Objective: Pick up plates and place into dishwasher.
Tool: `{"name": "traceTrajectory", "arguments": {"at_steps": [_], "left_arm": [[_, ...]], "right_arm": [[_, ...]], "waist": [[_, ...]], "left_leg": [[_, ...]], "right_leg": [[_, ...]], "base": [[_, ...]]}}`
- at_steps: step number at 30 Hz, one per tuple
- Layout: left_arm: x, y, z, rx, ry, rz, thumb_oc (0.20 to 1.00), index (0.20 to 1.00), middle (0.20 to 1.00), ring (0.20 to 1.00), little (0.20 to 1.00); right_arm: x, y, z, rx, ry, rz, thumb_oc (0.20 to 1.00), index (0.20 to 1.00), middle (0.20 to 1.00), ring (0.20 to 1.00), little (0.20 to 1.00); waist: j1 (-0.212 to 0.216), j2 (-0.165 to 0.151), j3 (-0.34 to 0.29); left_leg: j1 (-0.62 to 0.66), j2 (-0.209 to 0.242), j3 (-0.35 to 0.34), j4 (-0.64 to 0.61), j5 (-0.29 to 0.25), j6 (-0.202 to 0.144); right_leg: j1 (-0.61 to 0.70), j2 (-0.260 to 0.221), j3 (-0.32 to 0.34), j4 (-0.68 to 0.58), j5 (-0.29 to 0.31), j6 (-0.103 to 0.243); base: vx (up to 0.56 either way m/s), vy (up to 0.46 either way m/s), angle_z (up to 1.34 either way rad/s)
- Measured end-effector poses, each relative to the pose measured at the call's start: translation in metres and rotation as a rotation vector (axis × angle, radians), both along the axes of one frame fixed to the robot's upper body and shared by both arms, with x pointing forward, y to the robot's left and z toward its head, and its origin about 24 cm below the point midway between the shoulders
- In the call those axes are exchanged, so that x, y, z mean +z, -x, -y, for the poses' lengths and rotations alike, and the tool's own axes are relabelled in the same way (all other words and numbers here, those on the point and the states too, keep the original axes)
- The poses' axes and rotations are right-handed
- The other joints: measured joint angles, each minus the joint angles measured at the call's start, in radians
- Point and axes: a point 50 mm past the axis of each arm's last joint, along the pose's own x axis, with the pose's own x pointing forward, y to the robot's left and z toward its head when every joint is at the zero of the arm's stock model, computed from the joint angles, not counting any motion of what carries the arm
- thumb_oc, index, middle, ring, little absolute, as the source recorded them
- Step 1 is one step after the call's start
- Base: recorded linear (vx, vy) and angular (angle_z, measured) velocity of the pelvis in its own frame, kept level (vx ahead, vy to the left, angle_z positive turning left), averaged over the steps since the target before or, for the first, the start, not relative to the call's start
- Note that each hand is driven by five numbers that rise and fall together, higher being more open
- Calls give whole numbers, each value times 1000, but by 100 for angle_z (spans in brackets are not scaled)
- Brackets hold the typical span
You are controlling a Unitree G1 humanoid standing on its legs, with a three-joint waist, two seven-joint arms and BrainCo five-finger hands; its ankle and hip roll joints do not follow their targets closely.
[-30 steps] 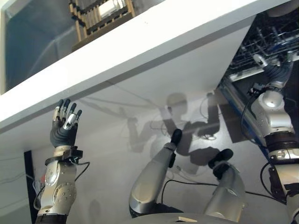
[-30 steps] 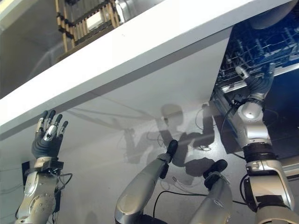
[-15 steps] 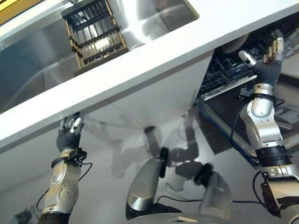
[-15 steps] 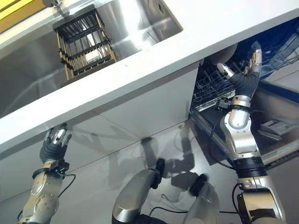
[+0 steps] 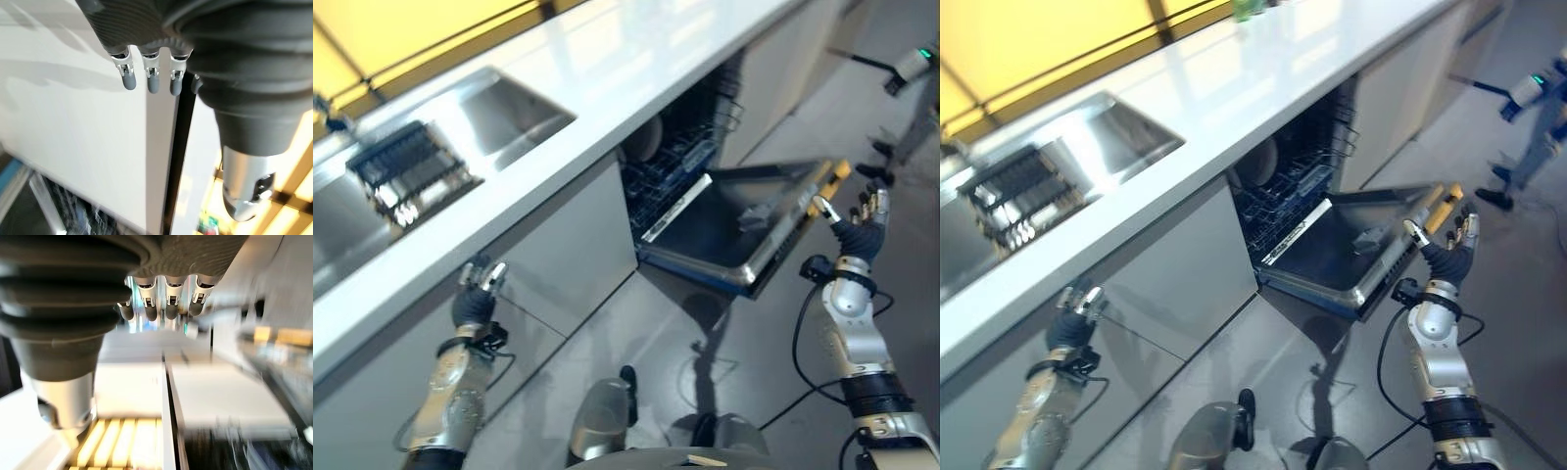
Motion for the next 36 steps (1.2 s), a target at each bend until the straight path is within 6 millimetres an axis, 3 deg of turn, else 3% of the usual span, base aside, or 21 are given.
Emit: {"name": "traceTrajectory", "arguments": {"at_steps": [3, 5, 9, 11, 13, 15, 17, 18, 19, 20, 21, 23, 25, 27, 32, 36], "left_arm": [[-6, 3, 5, -6, -9, -20, 1000, 1000, 1000, 1000, 1000], [-12, 11, 4, -3, -3, -56, 1000, 1000, 1000, 1000, 1000], [-27, 40, -12, 68, -3, -150, 1000, 1000, 1000, 1000, 1000], [-39, 55, -11, 98, 19, -198, 1000, 1000, 1000, 1000, 1000], [-51, 69, -3, 93, 45, -245, 1000, 1000, 1000, 1000, 1000], [-56, 76, 0, 79, 64, -263, 1000, 1000, 1000, 1000, 1000], [-54, 66, 7, 40, 70, -239, 1000, 1000, 1000, 1000, 1000], [-52, 63, 10, 19, 68, -223, 1000, 1000, 1000, 1000, 1000], [-45, 50, 13, -10, 74, -179, 1000, 1000, 1000, 1000, 1000], [-35, 32, 20, -62, 64, -124, 1000, 1000, 1000, 1000, 1000], [-23, 13, 28, -105, 73, -61, 1000, 1000, 1000, 1000, 1000], [-9, -5, 38, -128, 87, 16, 1000, 1000, 1000, 1000, 1000], [-6, -10, 43, -139, 87, 40, 1000, 1000, 1000, 1000, 1000], [-4, -13, 46, -137, 93, 56, 1000, 1000, 1000, 1000, 1000], [14, -30, 62, -164, 89, 129, 1000, 1000, 1000, 1000, 1000], [21, -32, 66, -165, 89, 164, 1000, 1000, 1000, 1000, 1000]], "right_arm": [[-25, 22, 8, -107, -26, -96, 1000, 1000, 1000, 1000, 1000], [-43, 40, 16, -179, -32, -184, 1000, 1000, 1000, 1000, 1000], [-73, 71, 19, -243, -69, -320, 1000, 1000, 1000, 1000, 1000], [-84, 79, 21, -231, -76, -380, 1000, 1000, 1000, 1000, 1000], [-95, 90, 22, -201, -103, -440, 1000, 1000, 1000, 1000, 1000], [-103, 93, 17, -141, -143, -479, 1000, 1000, 1000, 1000, 1000], [-111, 85, 11, -98, -173, -509, 1000, 1000, 1000, 1000, 1000], [-108, 72, 5, -69, -200, -481, 1000, 1000, 1000, 1000, 1000], [-103, 62, 3, -61, -222, -437, 1000, 1000, 1000, 1000, 1000], [-91, 46, 4, -61, -220, -376, 1000, 1000, 1000, 1000, 1000], [-79, 32, 10, -72, -204, -331, 1000, 1000, 1000, 1000, 1000], [-65, 11, 10, -69, -222, -274, 1000, 1000, 1000, 1000, 1000], [-36, -13, 5, -29, -211, -144, 1000, 1000, 1000, 1000, 1000], [-17, -28, 1, 9, -203, -62, 1000, 1000, 1000, 1000, 1000], [3, -46, 0, 49, -296, 69, 1000, 1000, 1000, 1000, 1000], [24, -62, -6, 135, -320, 158, 1000, 1000, 1000, 1000, 1000]], "waist": [[-28, 15, -15], [-49, 43, -34], [-72, 38, -35], [-51, 43, -32], [-52, 53, -33], [-75, 82, -46], [-77, 77, -31], [-69, 64, -49], [-74, 65, -34], [-74, 83, -4], [-73, 106, 34], [-59, 109, 103], [-58, 132, 143], [-56, 132, 147], [-24, 126, 151], [9, 125, 152]], "left_leg": [[5, 2, 6, -73, 5, 2], [29, 0, 11, -102, 60, 0], [96, -43, 6, -73, 59, 4], [92, -88, -181, 46, 31, -17], [97, -127, -283, 94, 19, -30], [117, -124, -312, 27, -57, -49], [42, -166, -263, 27, -39, -28], [-40, -181, -243, 29, -24, -26], [-129, -186, -232, 45, 5, -31], [-223, -190, -236, 54, 32, -38], [-281, -181, -230, 60, 48, -40], [-319, -177, -200, 59, 58, -33], [-386, -178, -208, 89, 48, -50], [-478, -191, -208, 165, 36, -61], [-617, -195, -260, 184, 44, -51], [-677, -205, -282, 198, 58, -32]], "right_leg": [[30, 1, 25, -2, -5, 5], [44, -1, 41, 0, -12, 18], [74, -30, 100, 20, -28, 47], [83, -31, 189, 27, -33, 55], [96, -53, 253, 50, -45, 78], [35, -57, 290, 138, -83, 109], [-107, -106, 309, 255, -105, 98], [-228, -141, 306, 333, -111, 91], [-327, -140, 288, 389, -118, 76], [-422, -137, 274, 431, -133, 79], [-495, -141, 272, 459, -123, 60], [-572, -155, 285, 518, -127, 39], [-645, -154, 277, 552, -125, 22], [-746, -162, 263, 582, -116, 4], [-882, -154, 215, 592, -96, -28], [-943, -149, 214, 601, -97, -32]], "base": [[66, -15, -32], [127, 53, -33], [230, 138, -49], [256, 226, -97], [128, 430, -83], [-222, 511, -44], [-586, 407, -43], [-607, 282, -37], [-476, 197, -11], [-328, 109, 26], [-304, 91, 38], [-199, 83, 16], [-127, 38, -5], [-110, 30, -8], [-23, 42, -1], [39, 77, -6]]}}
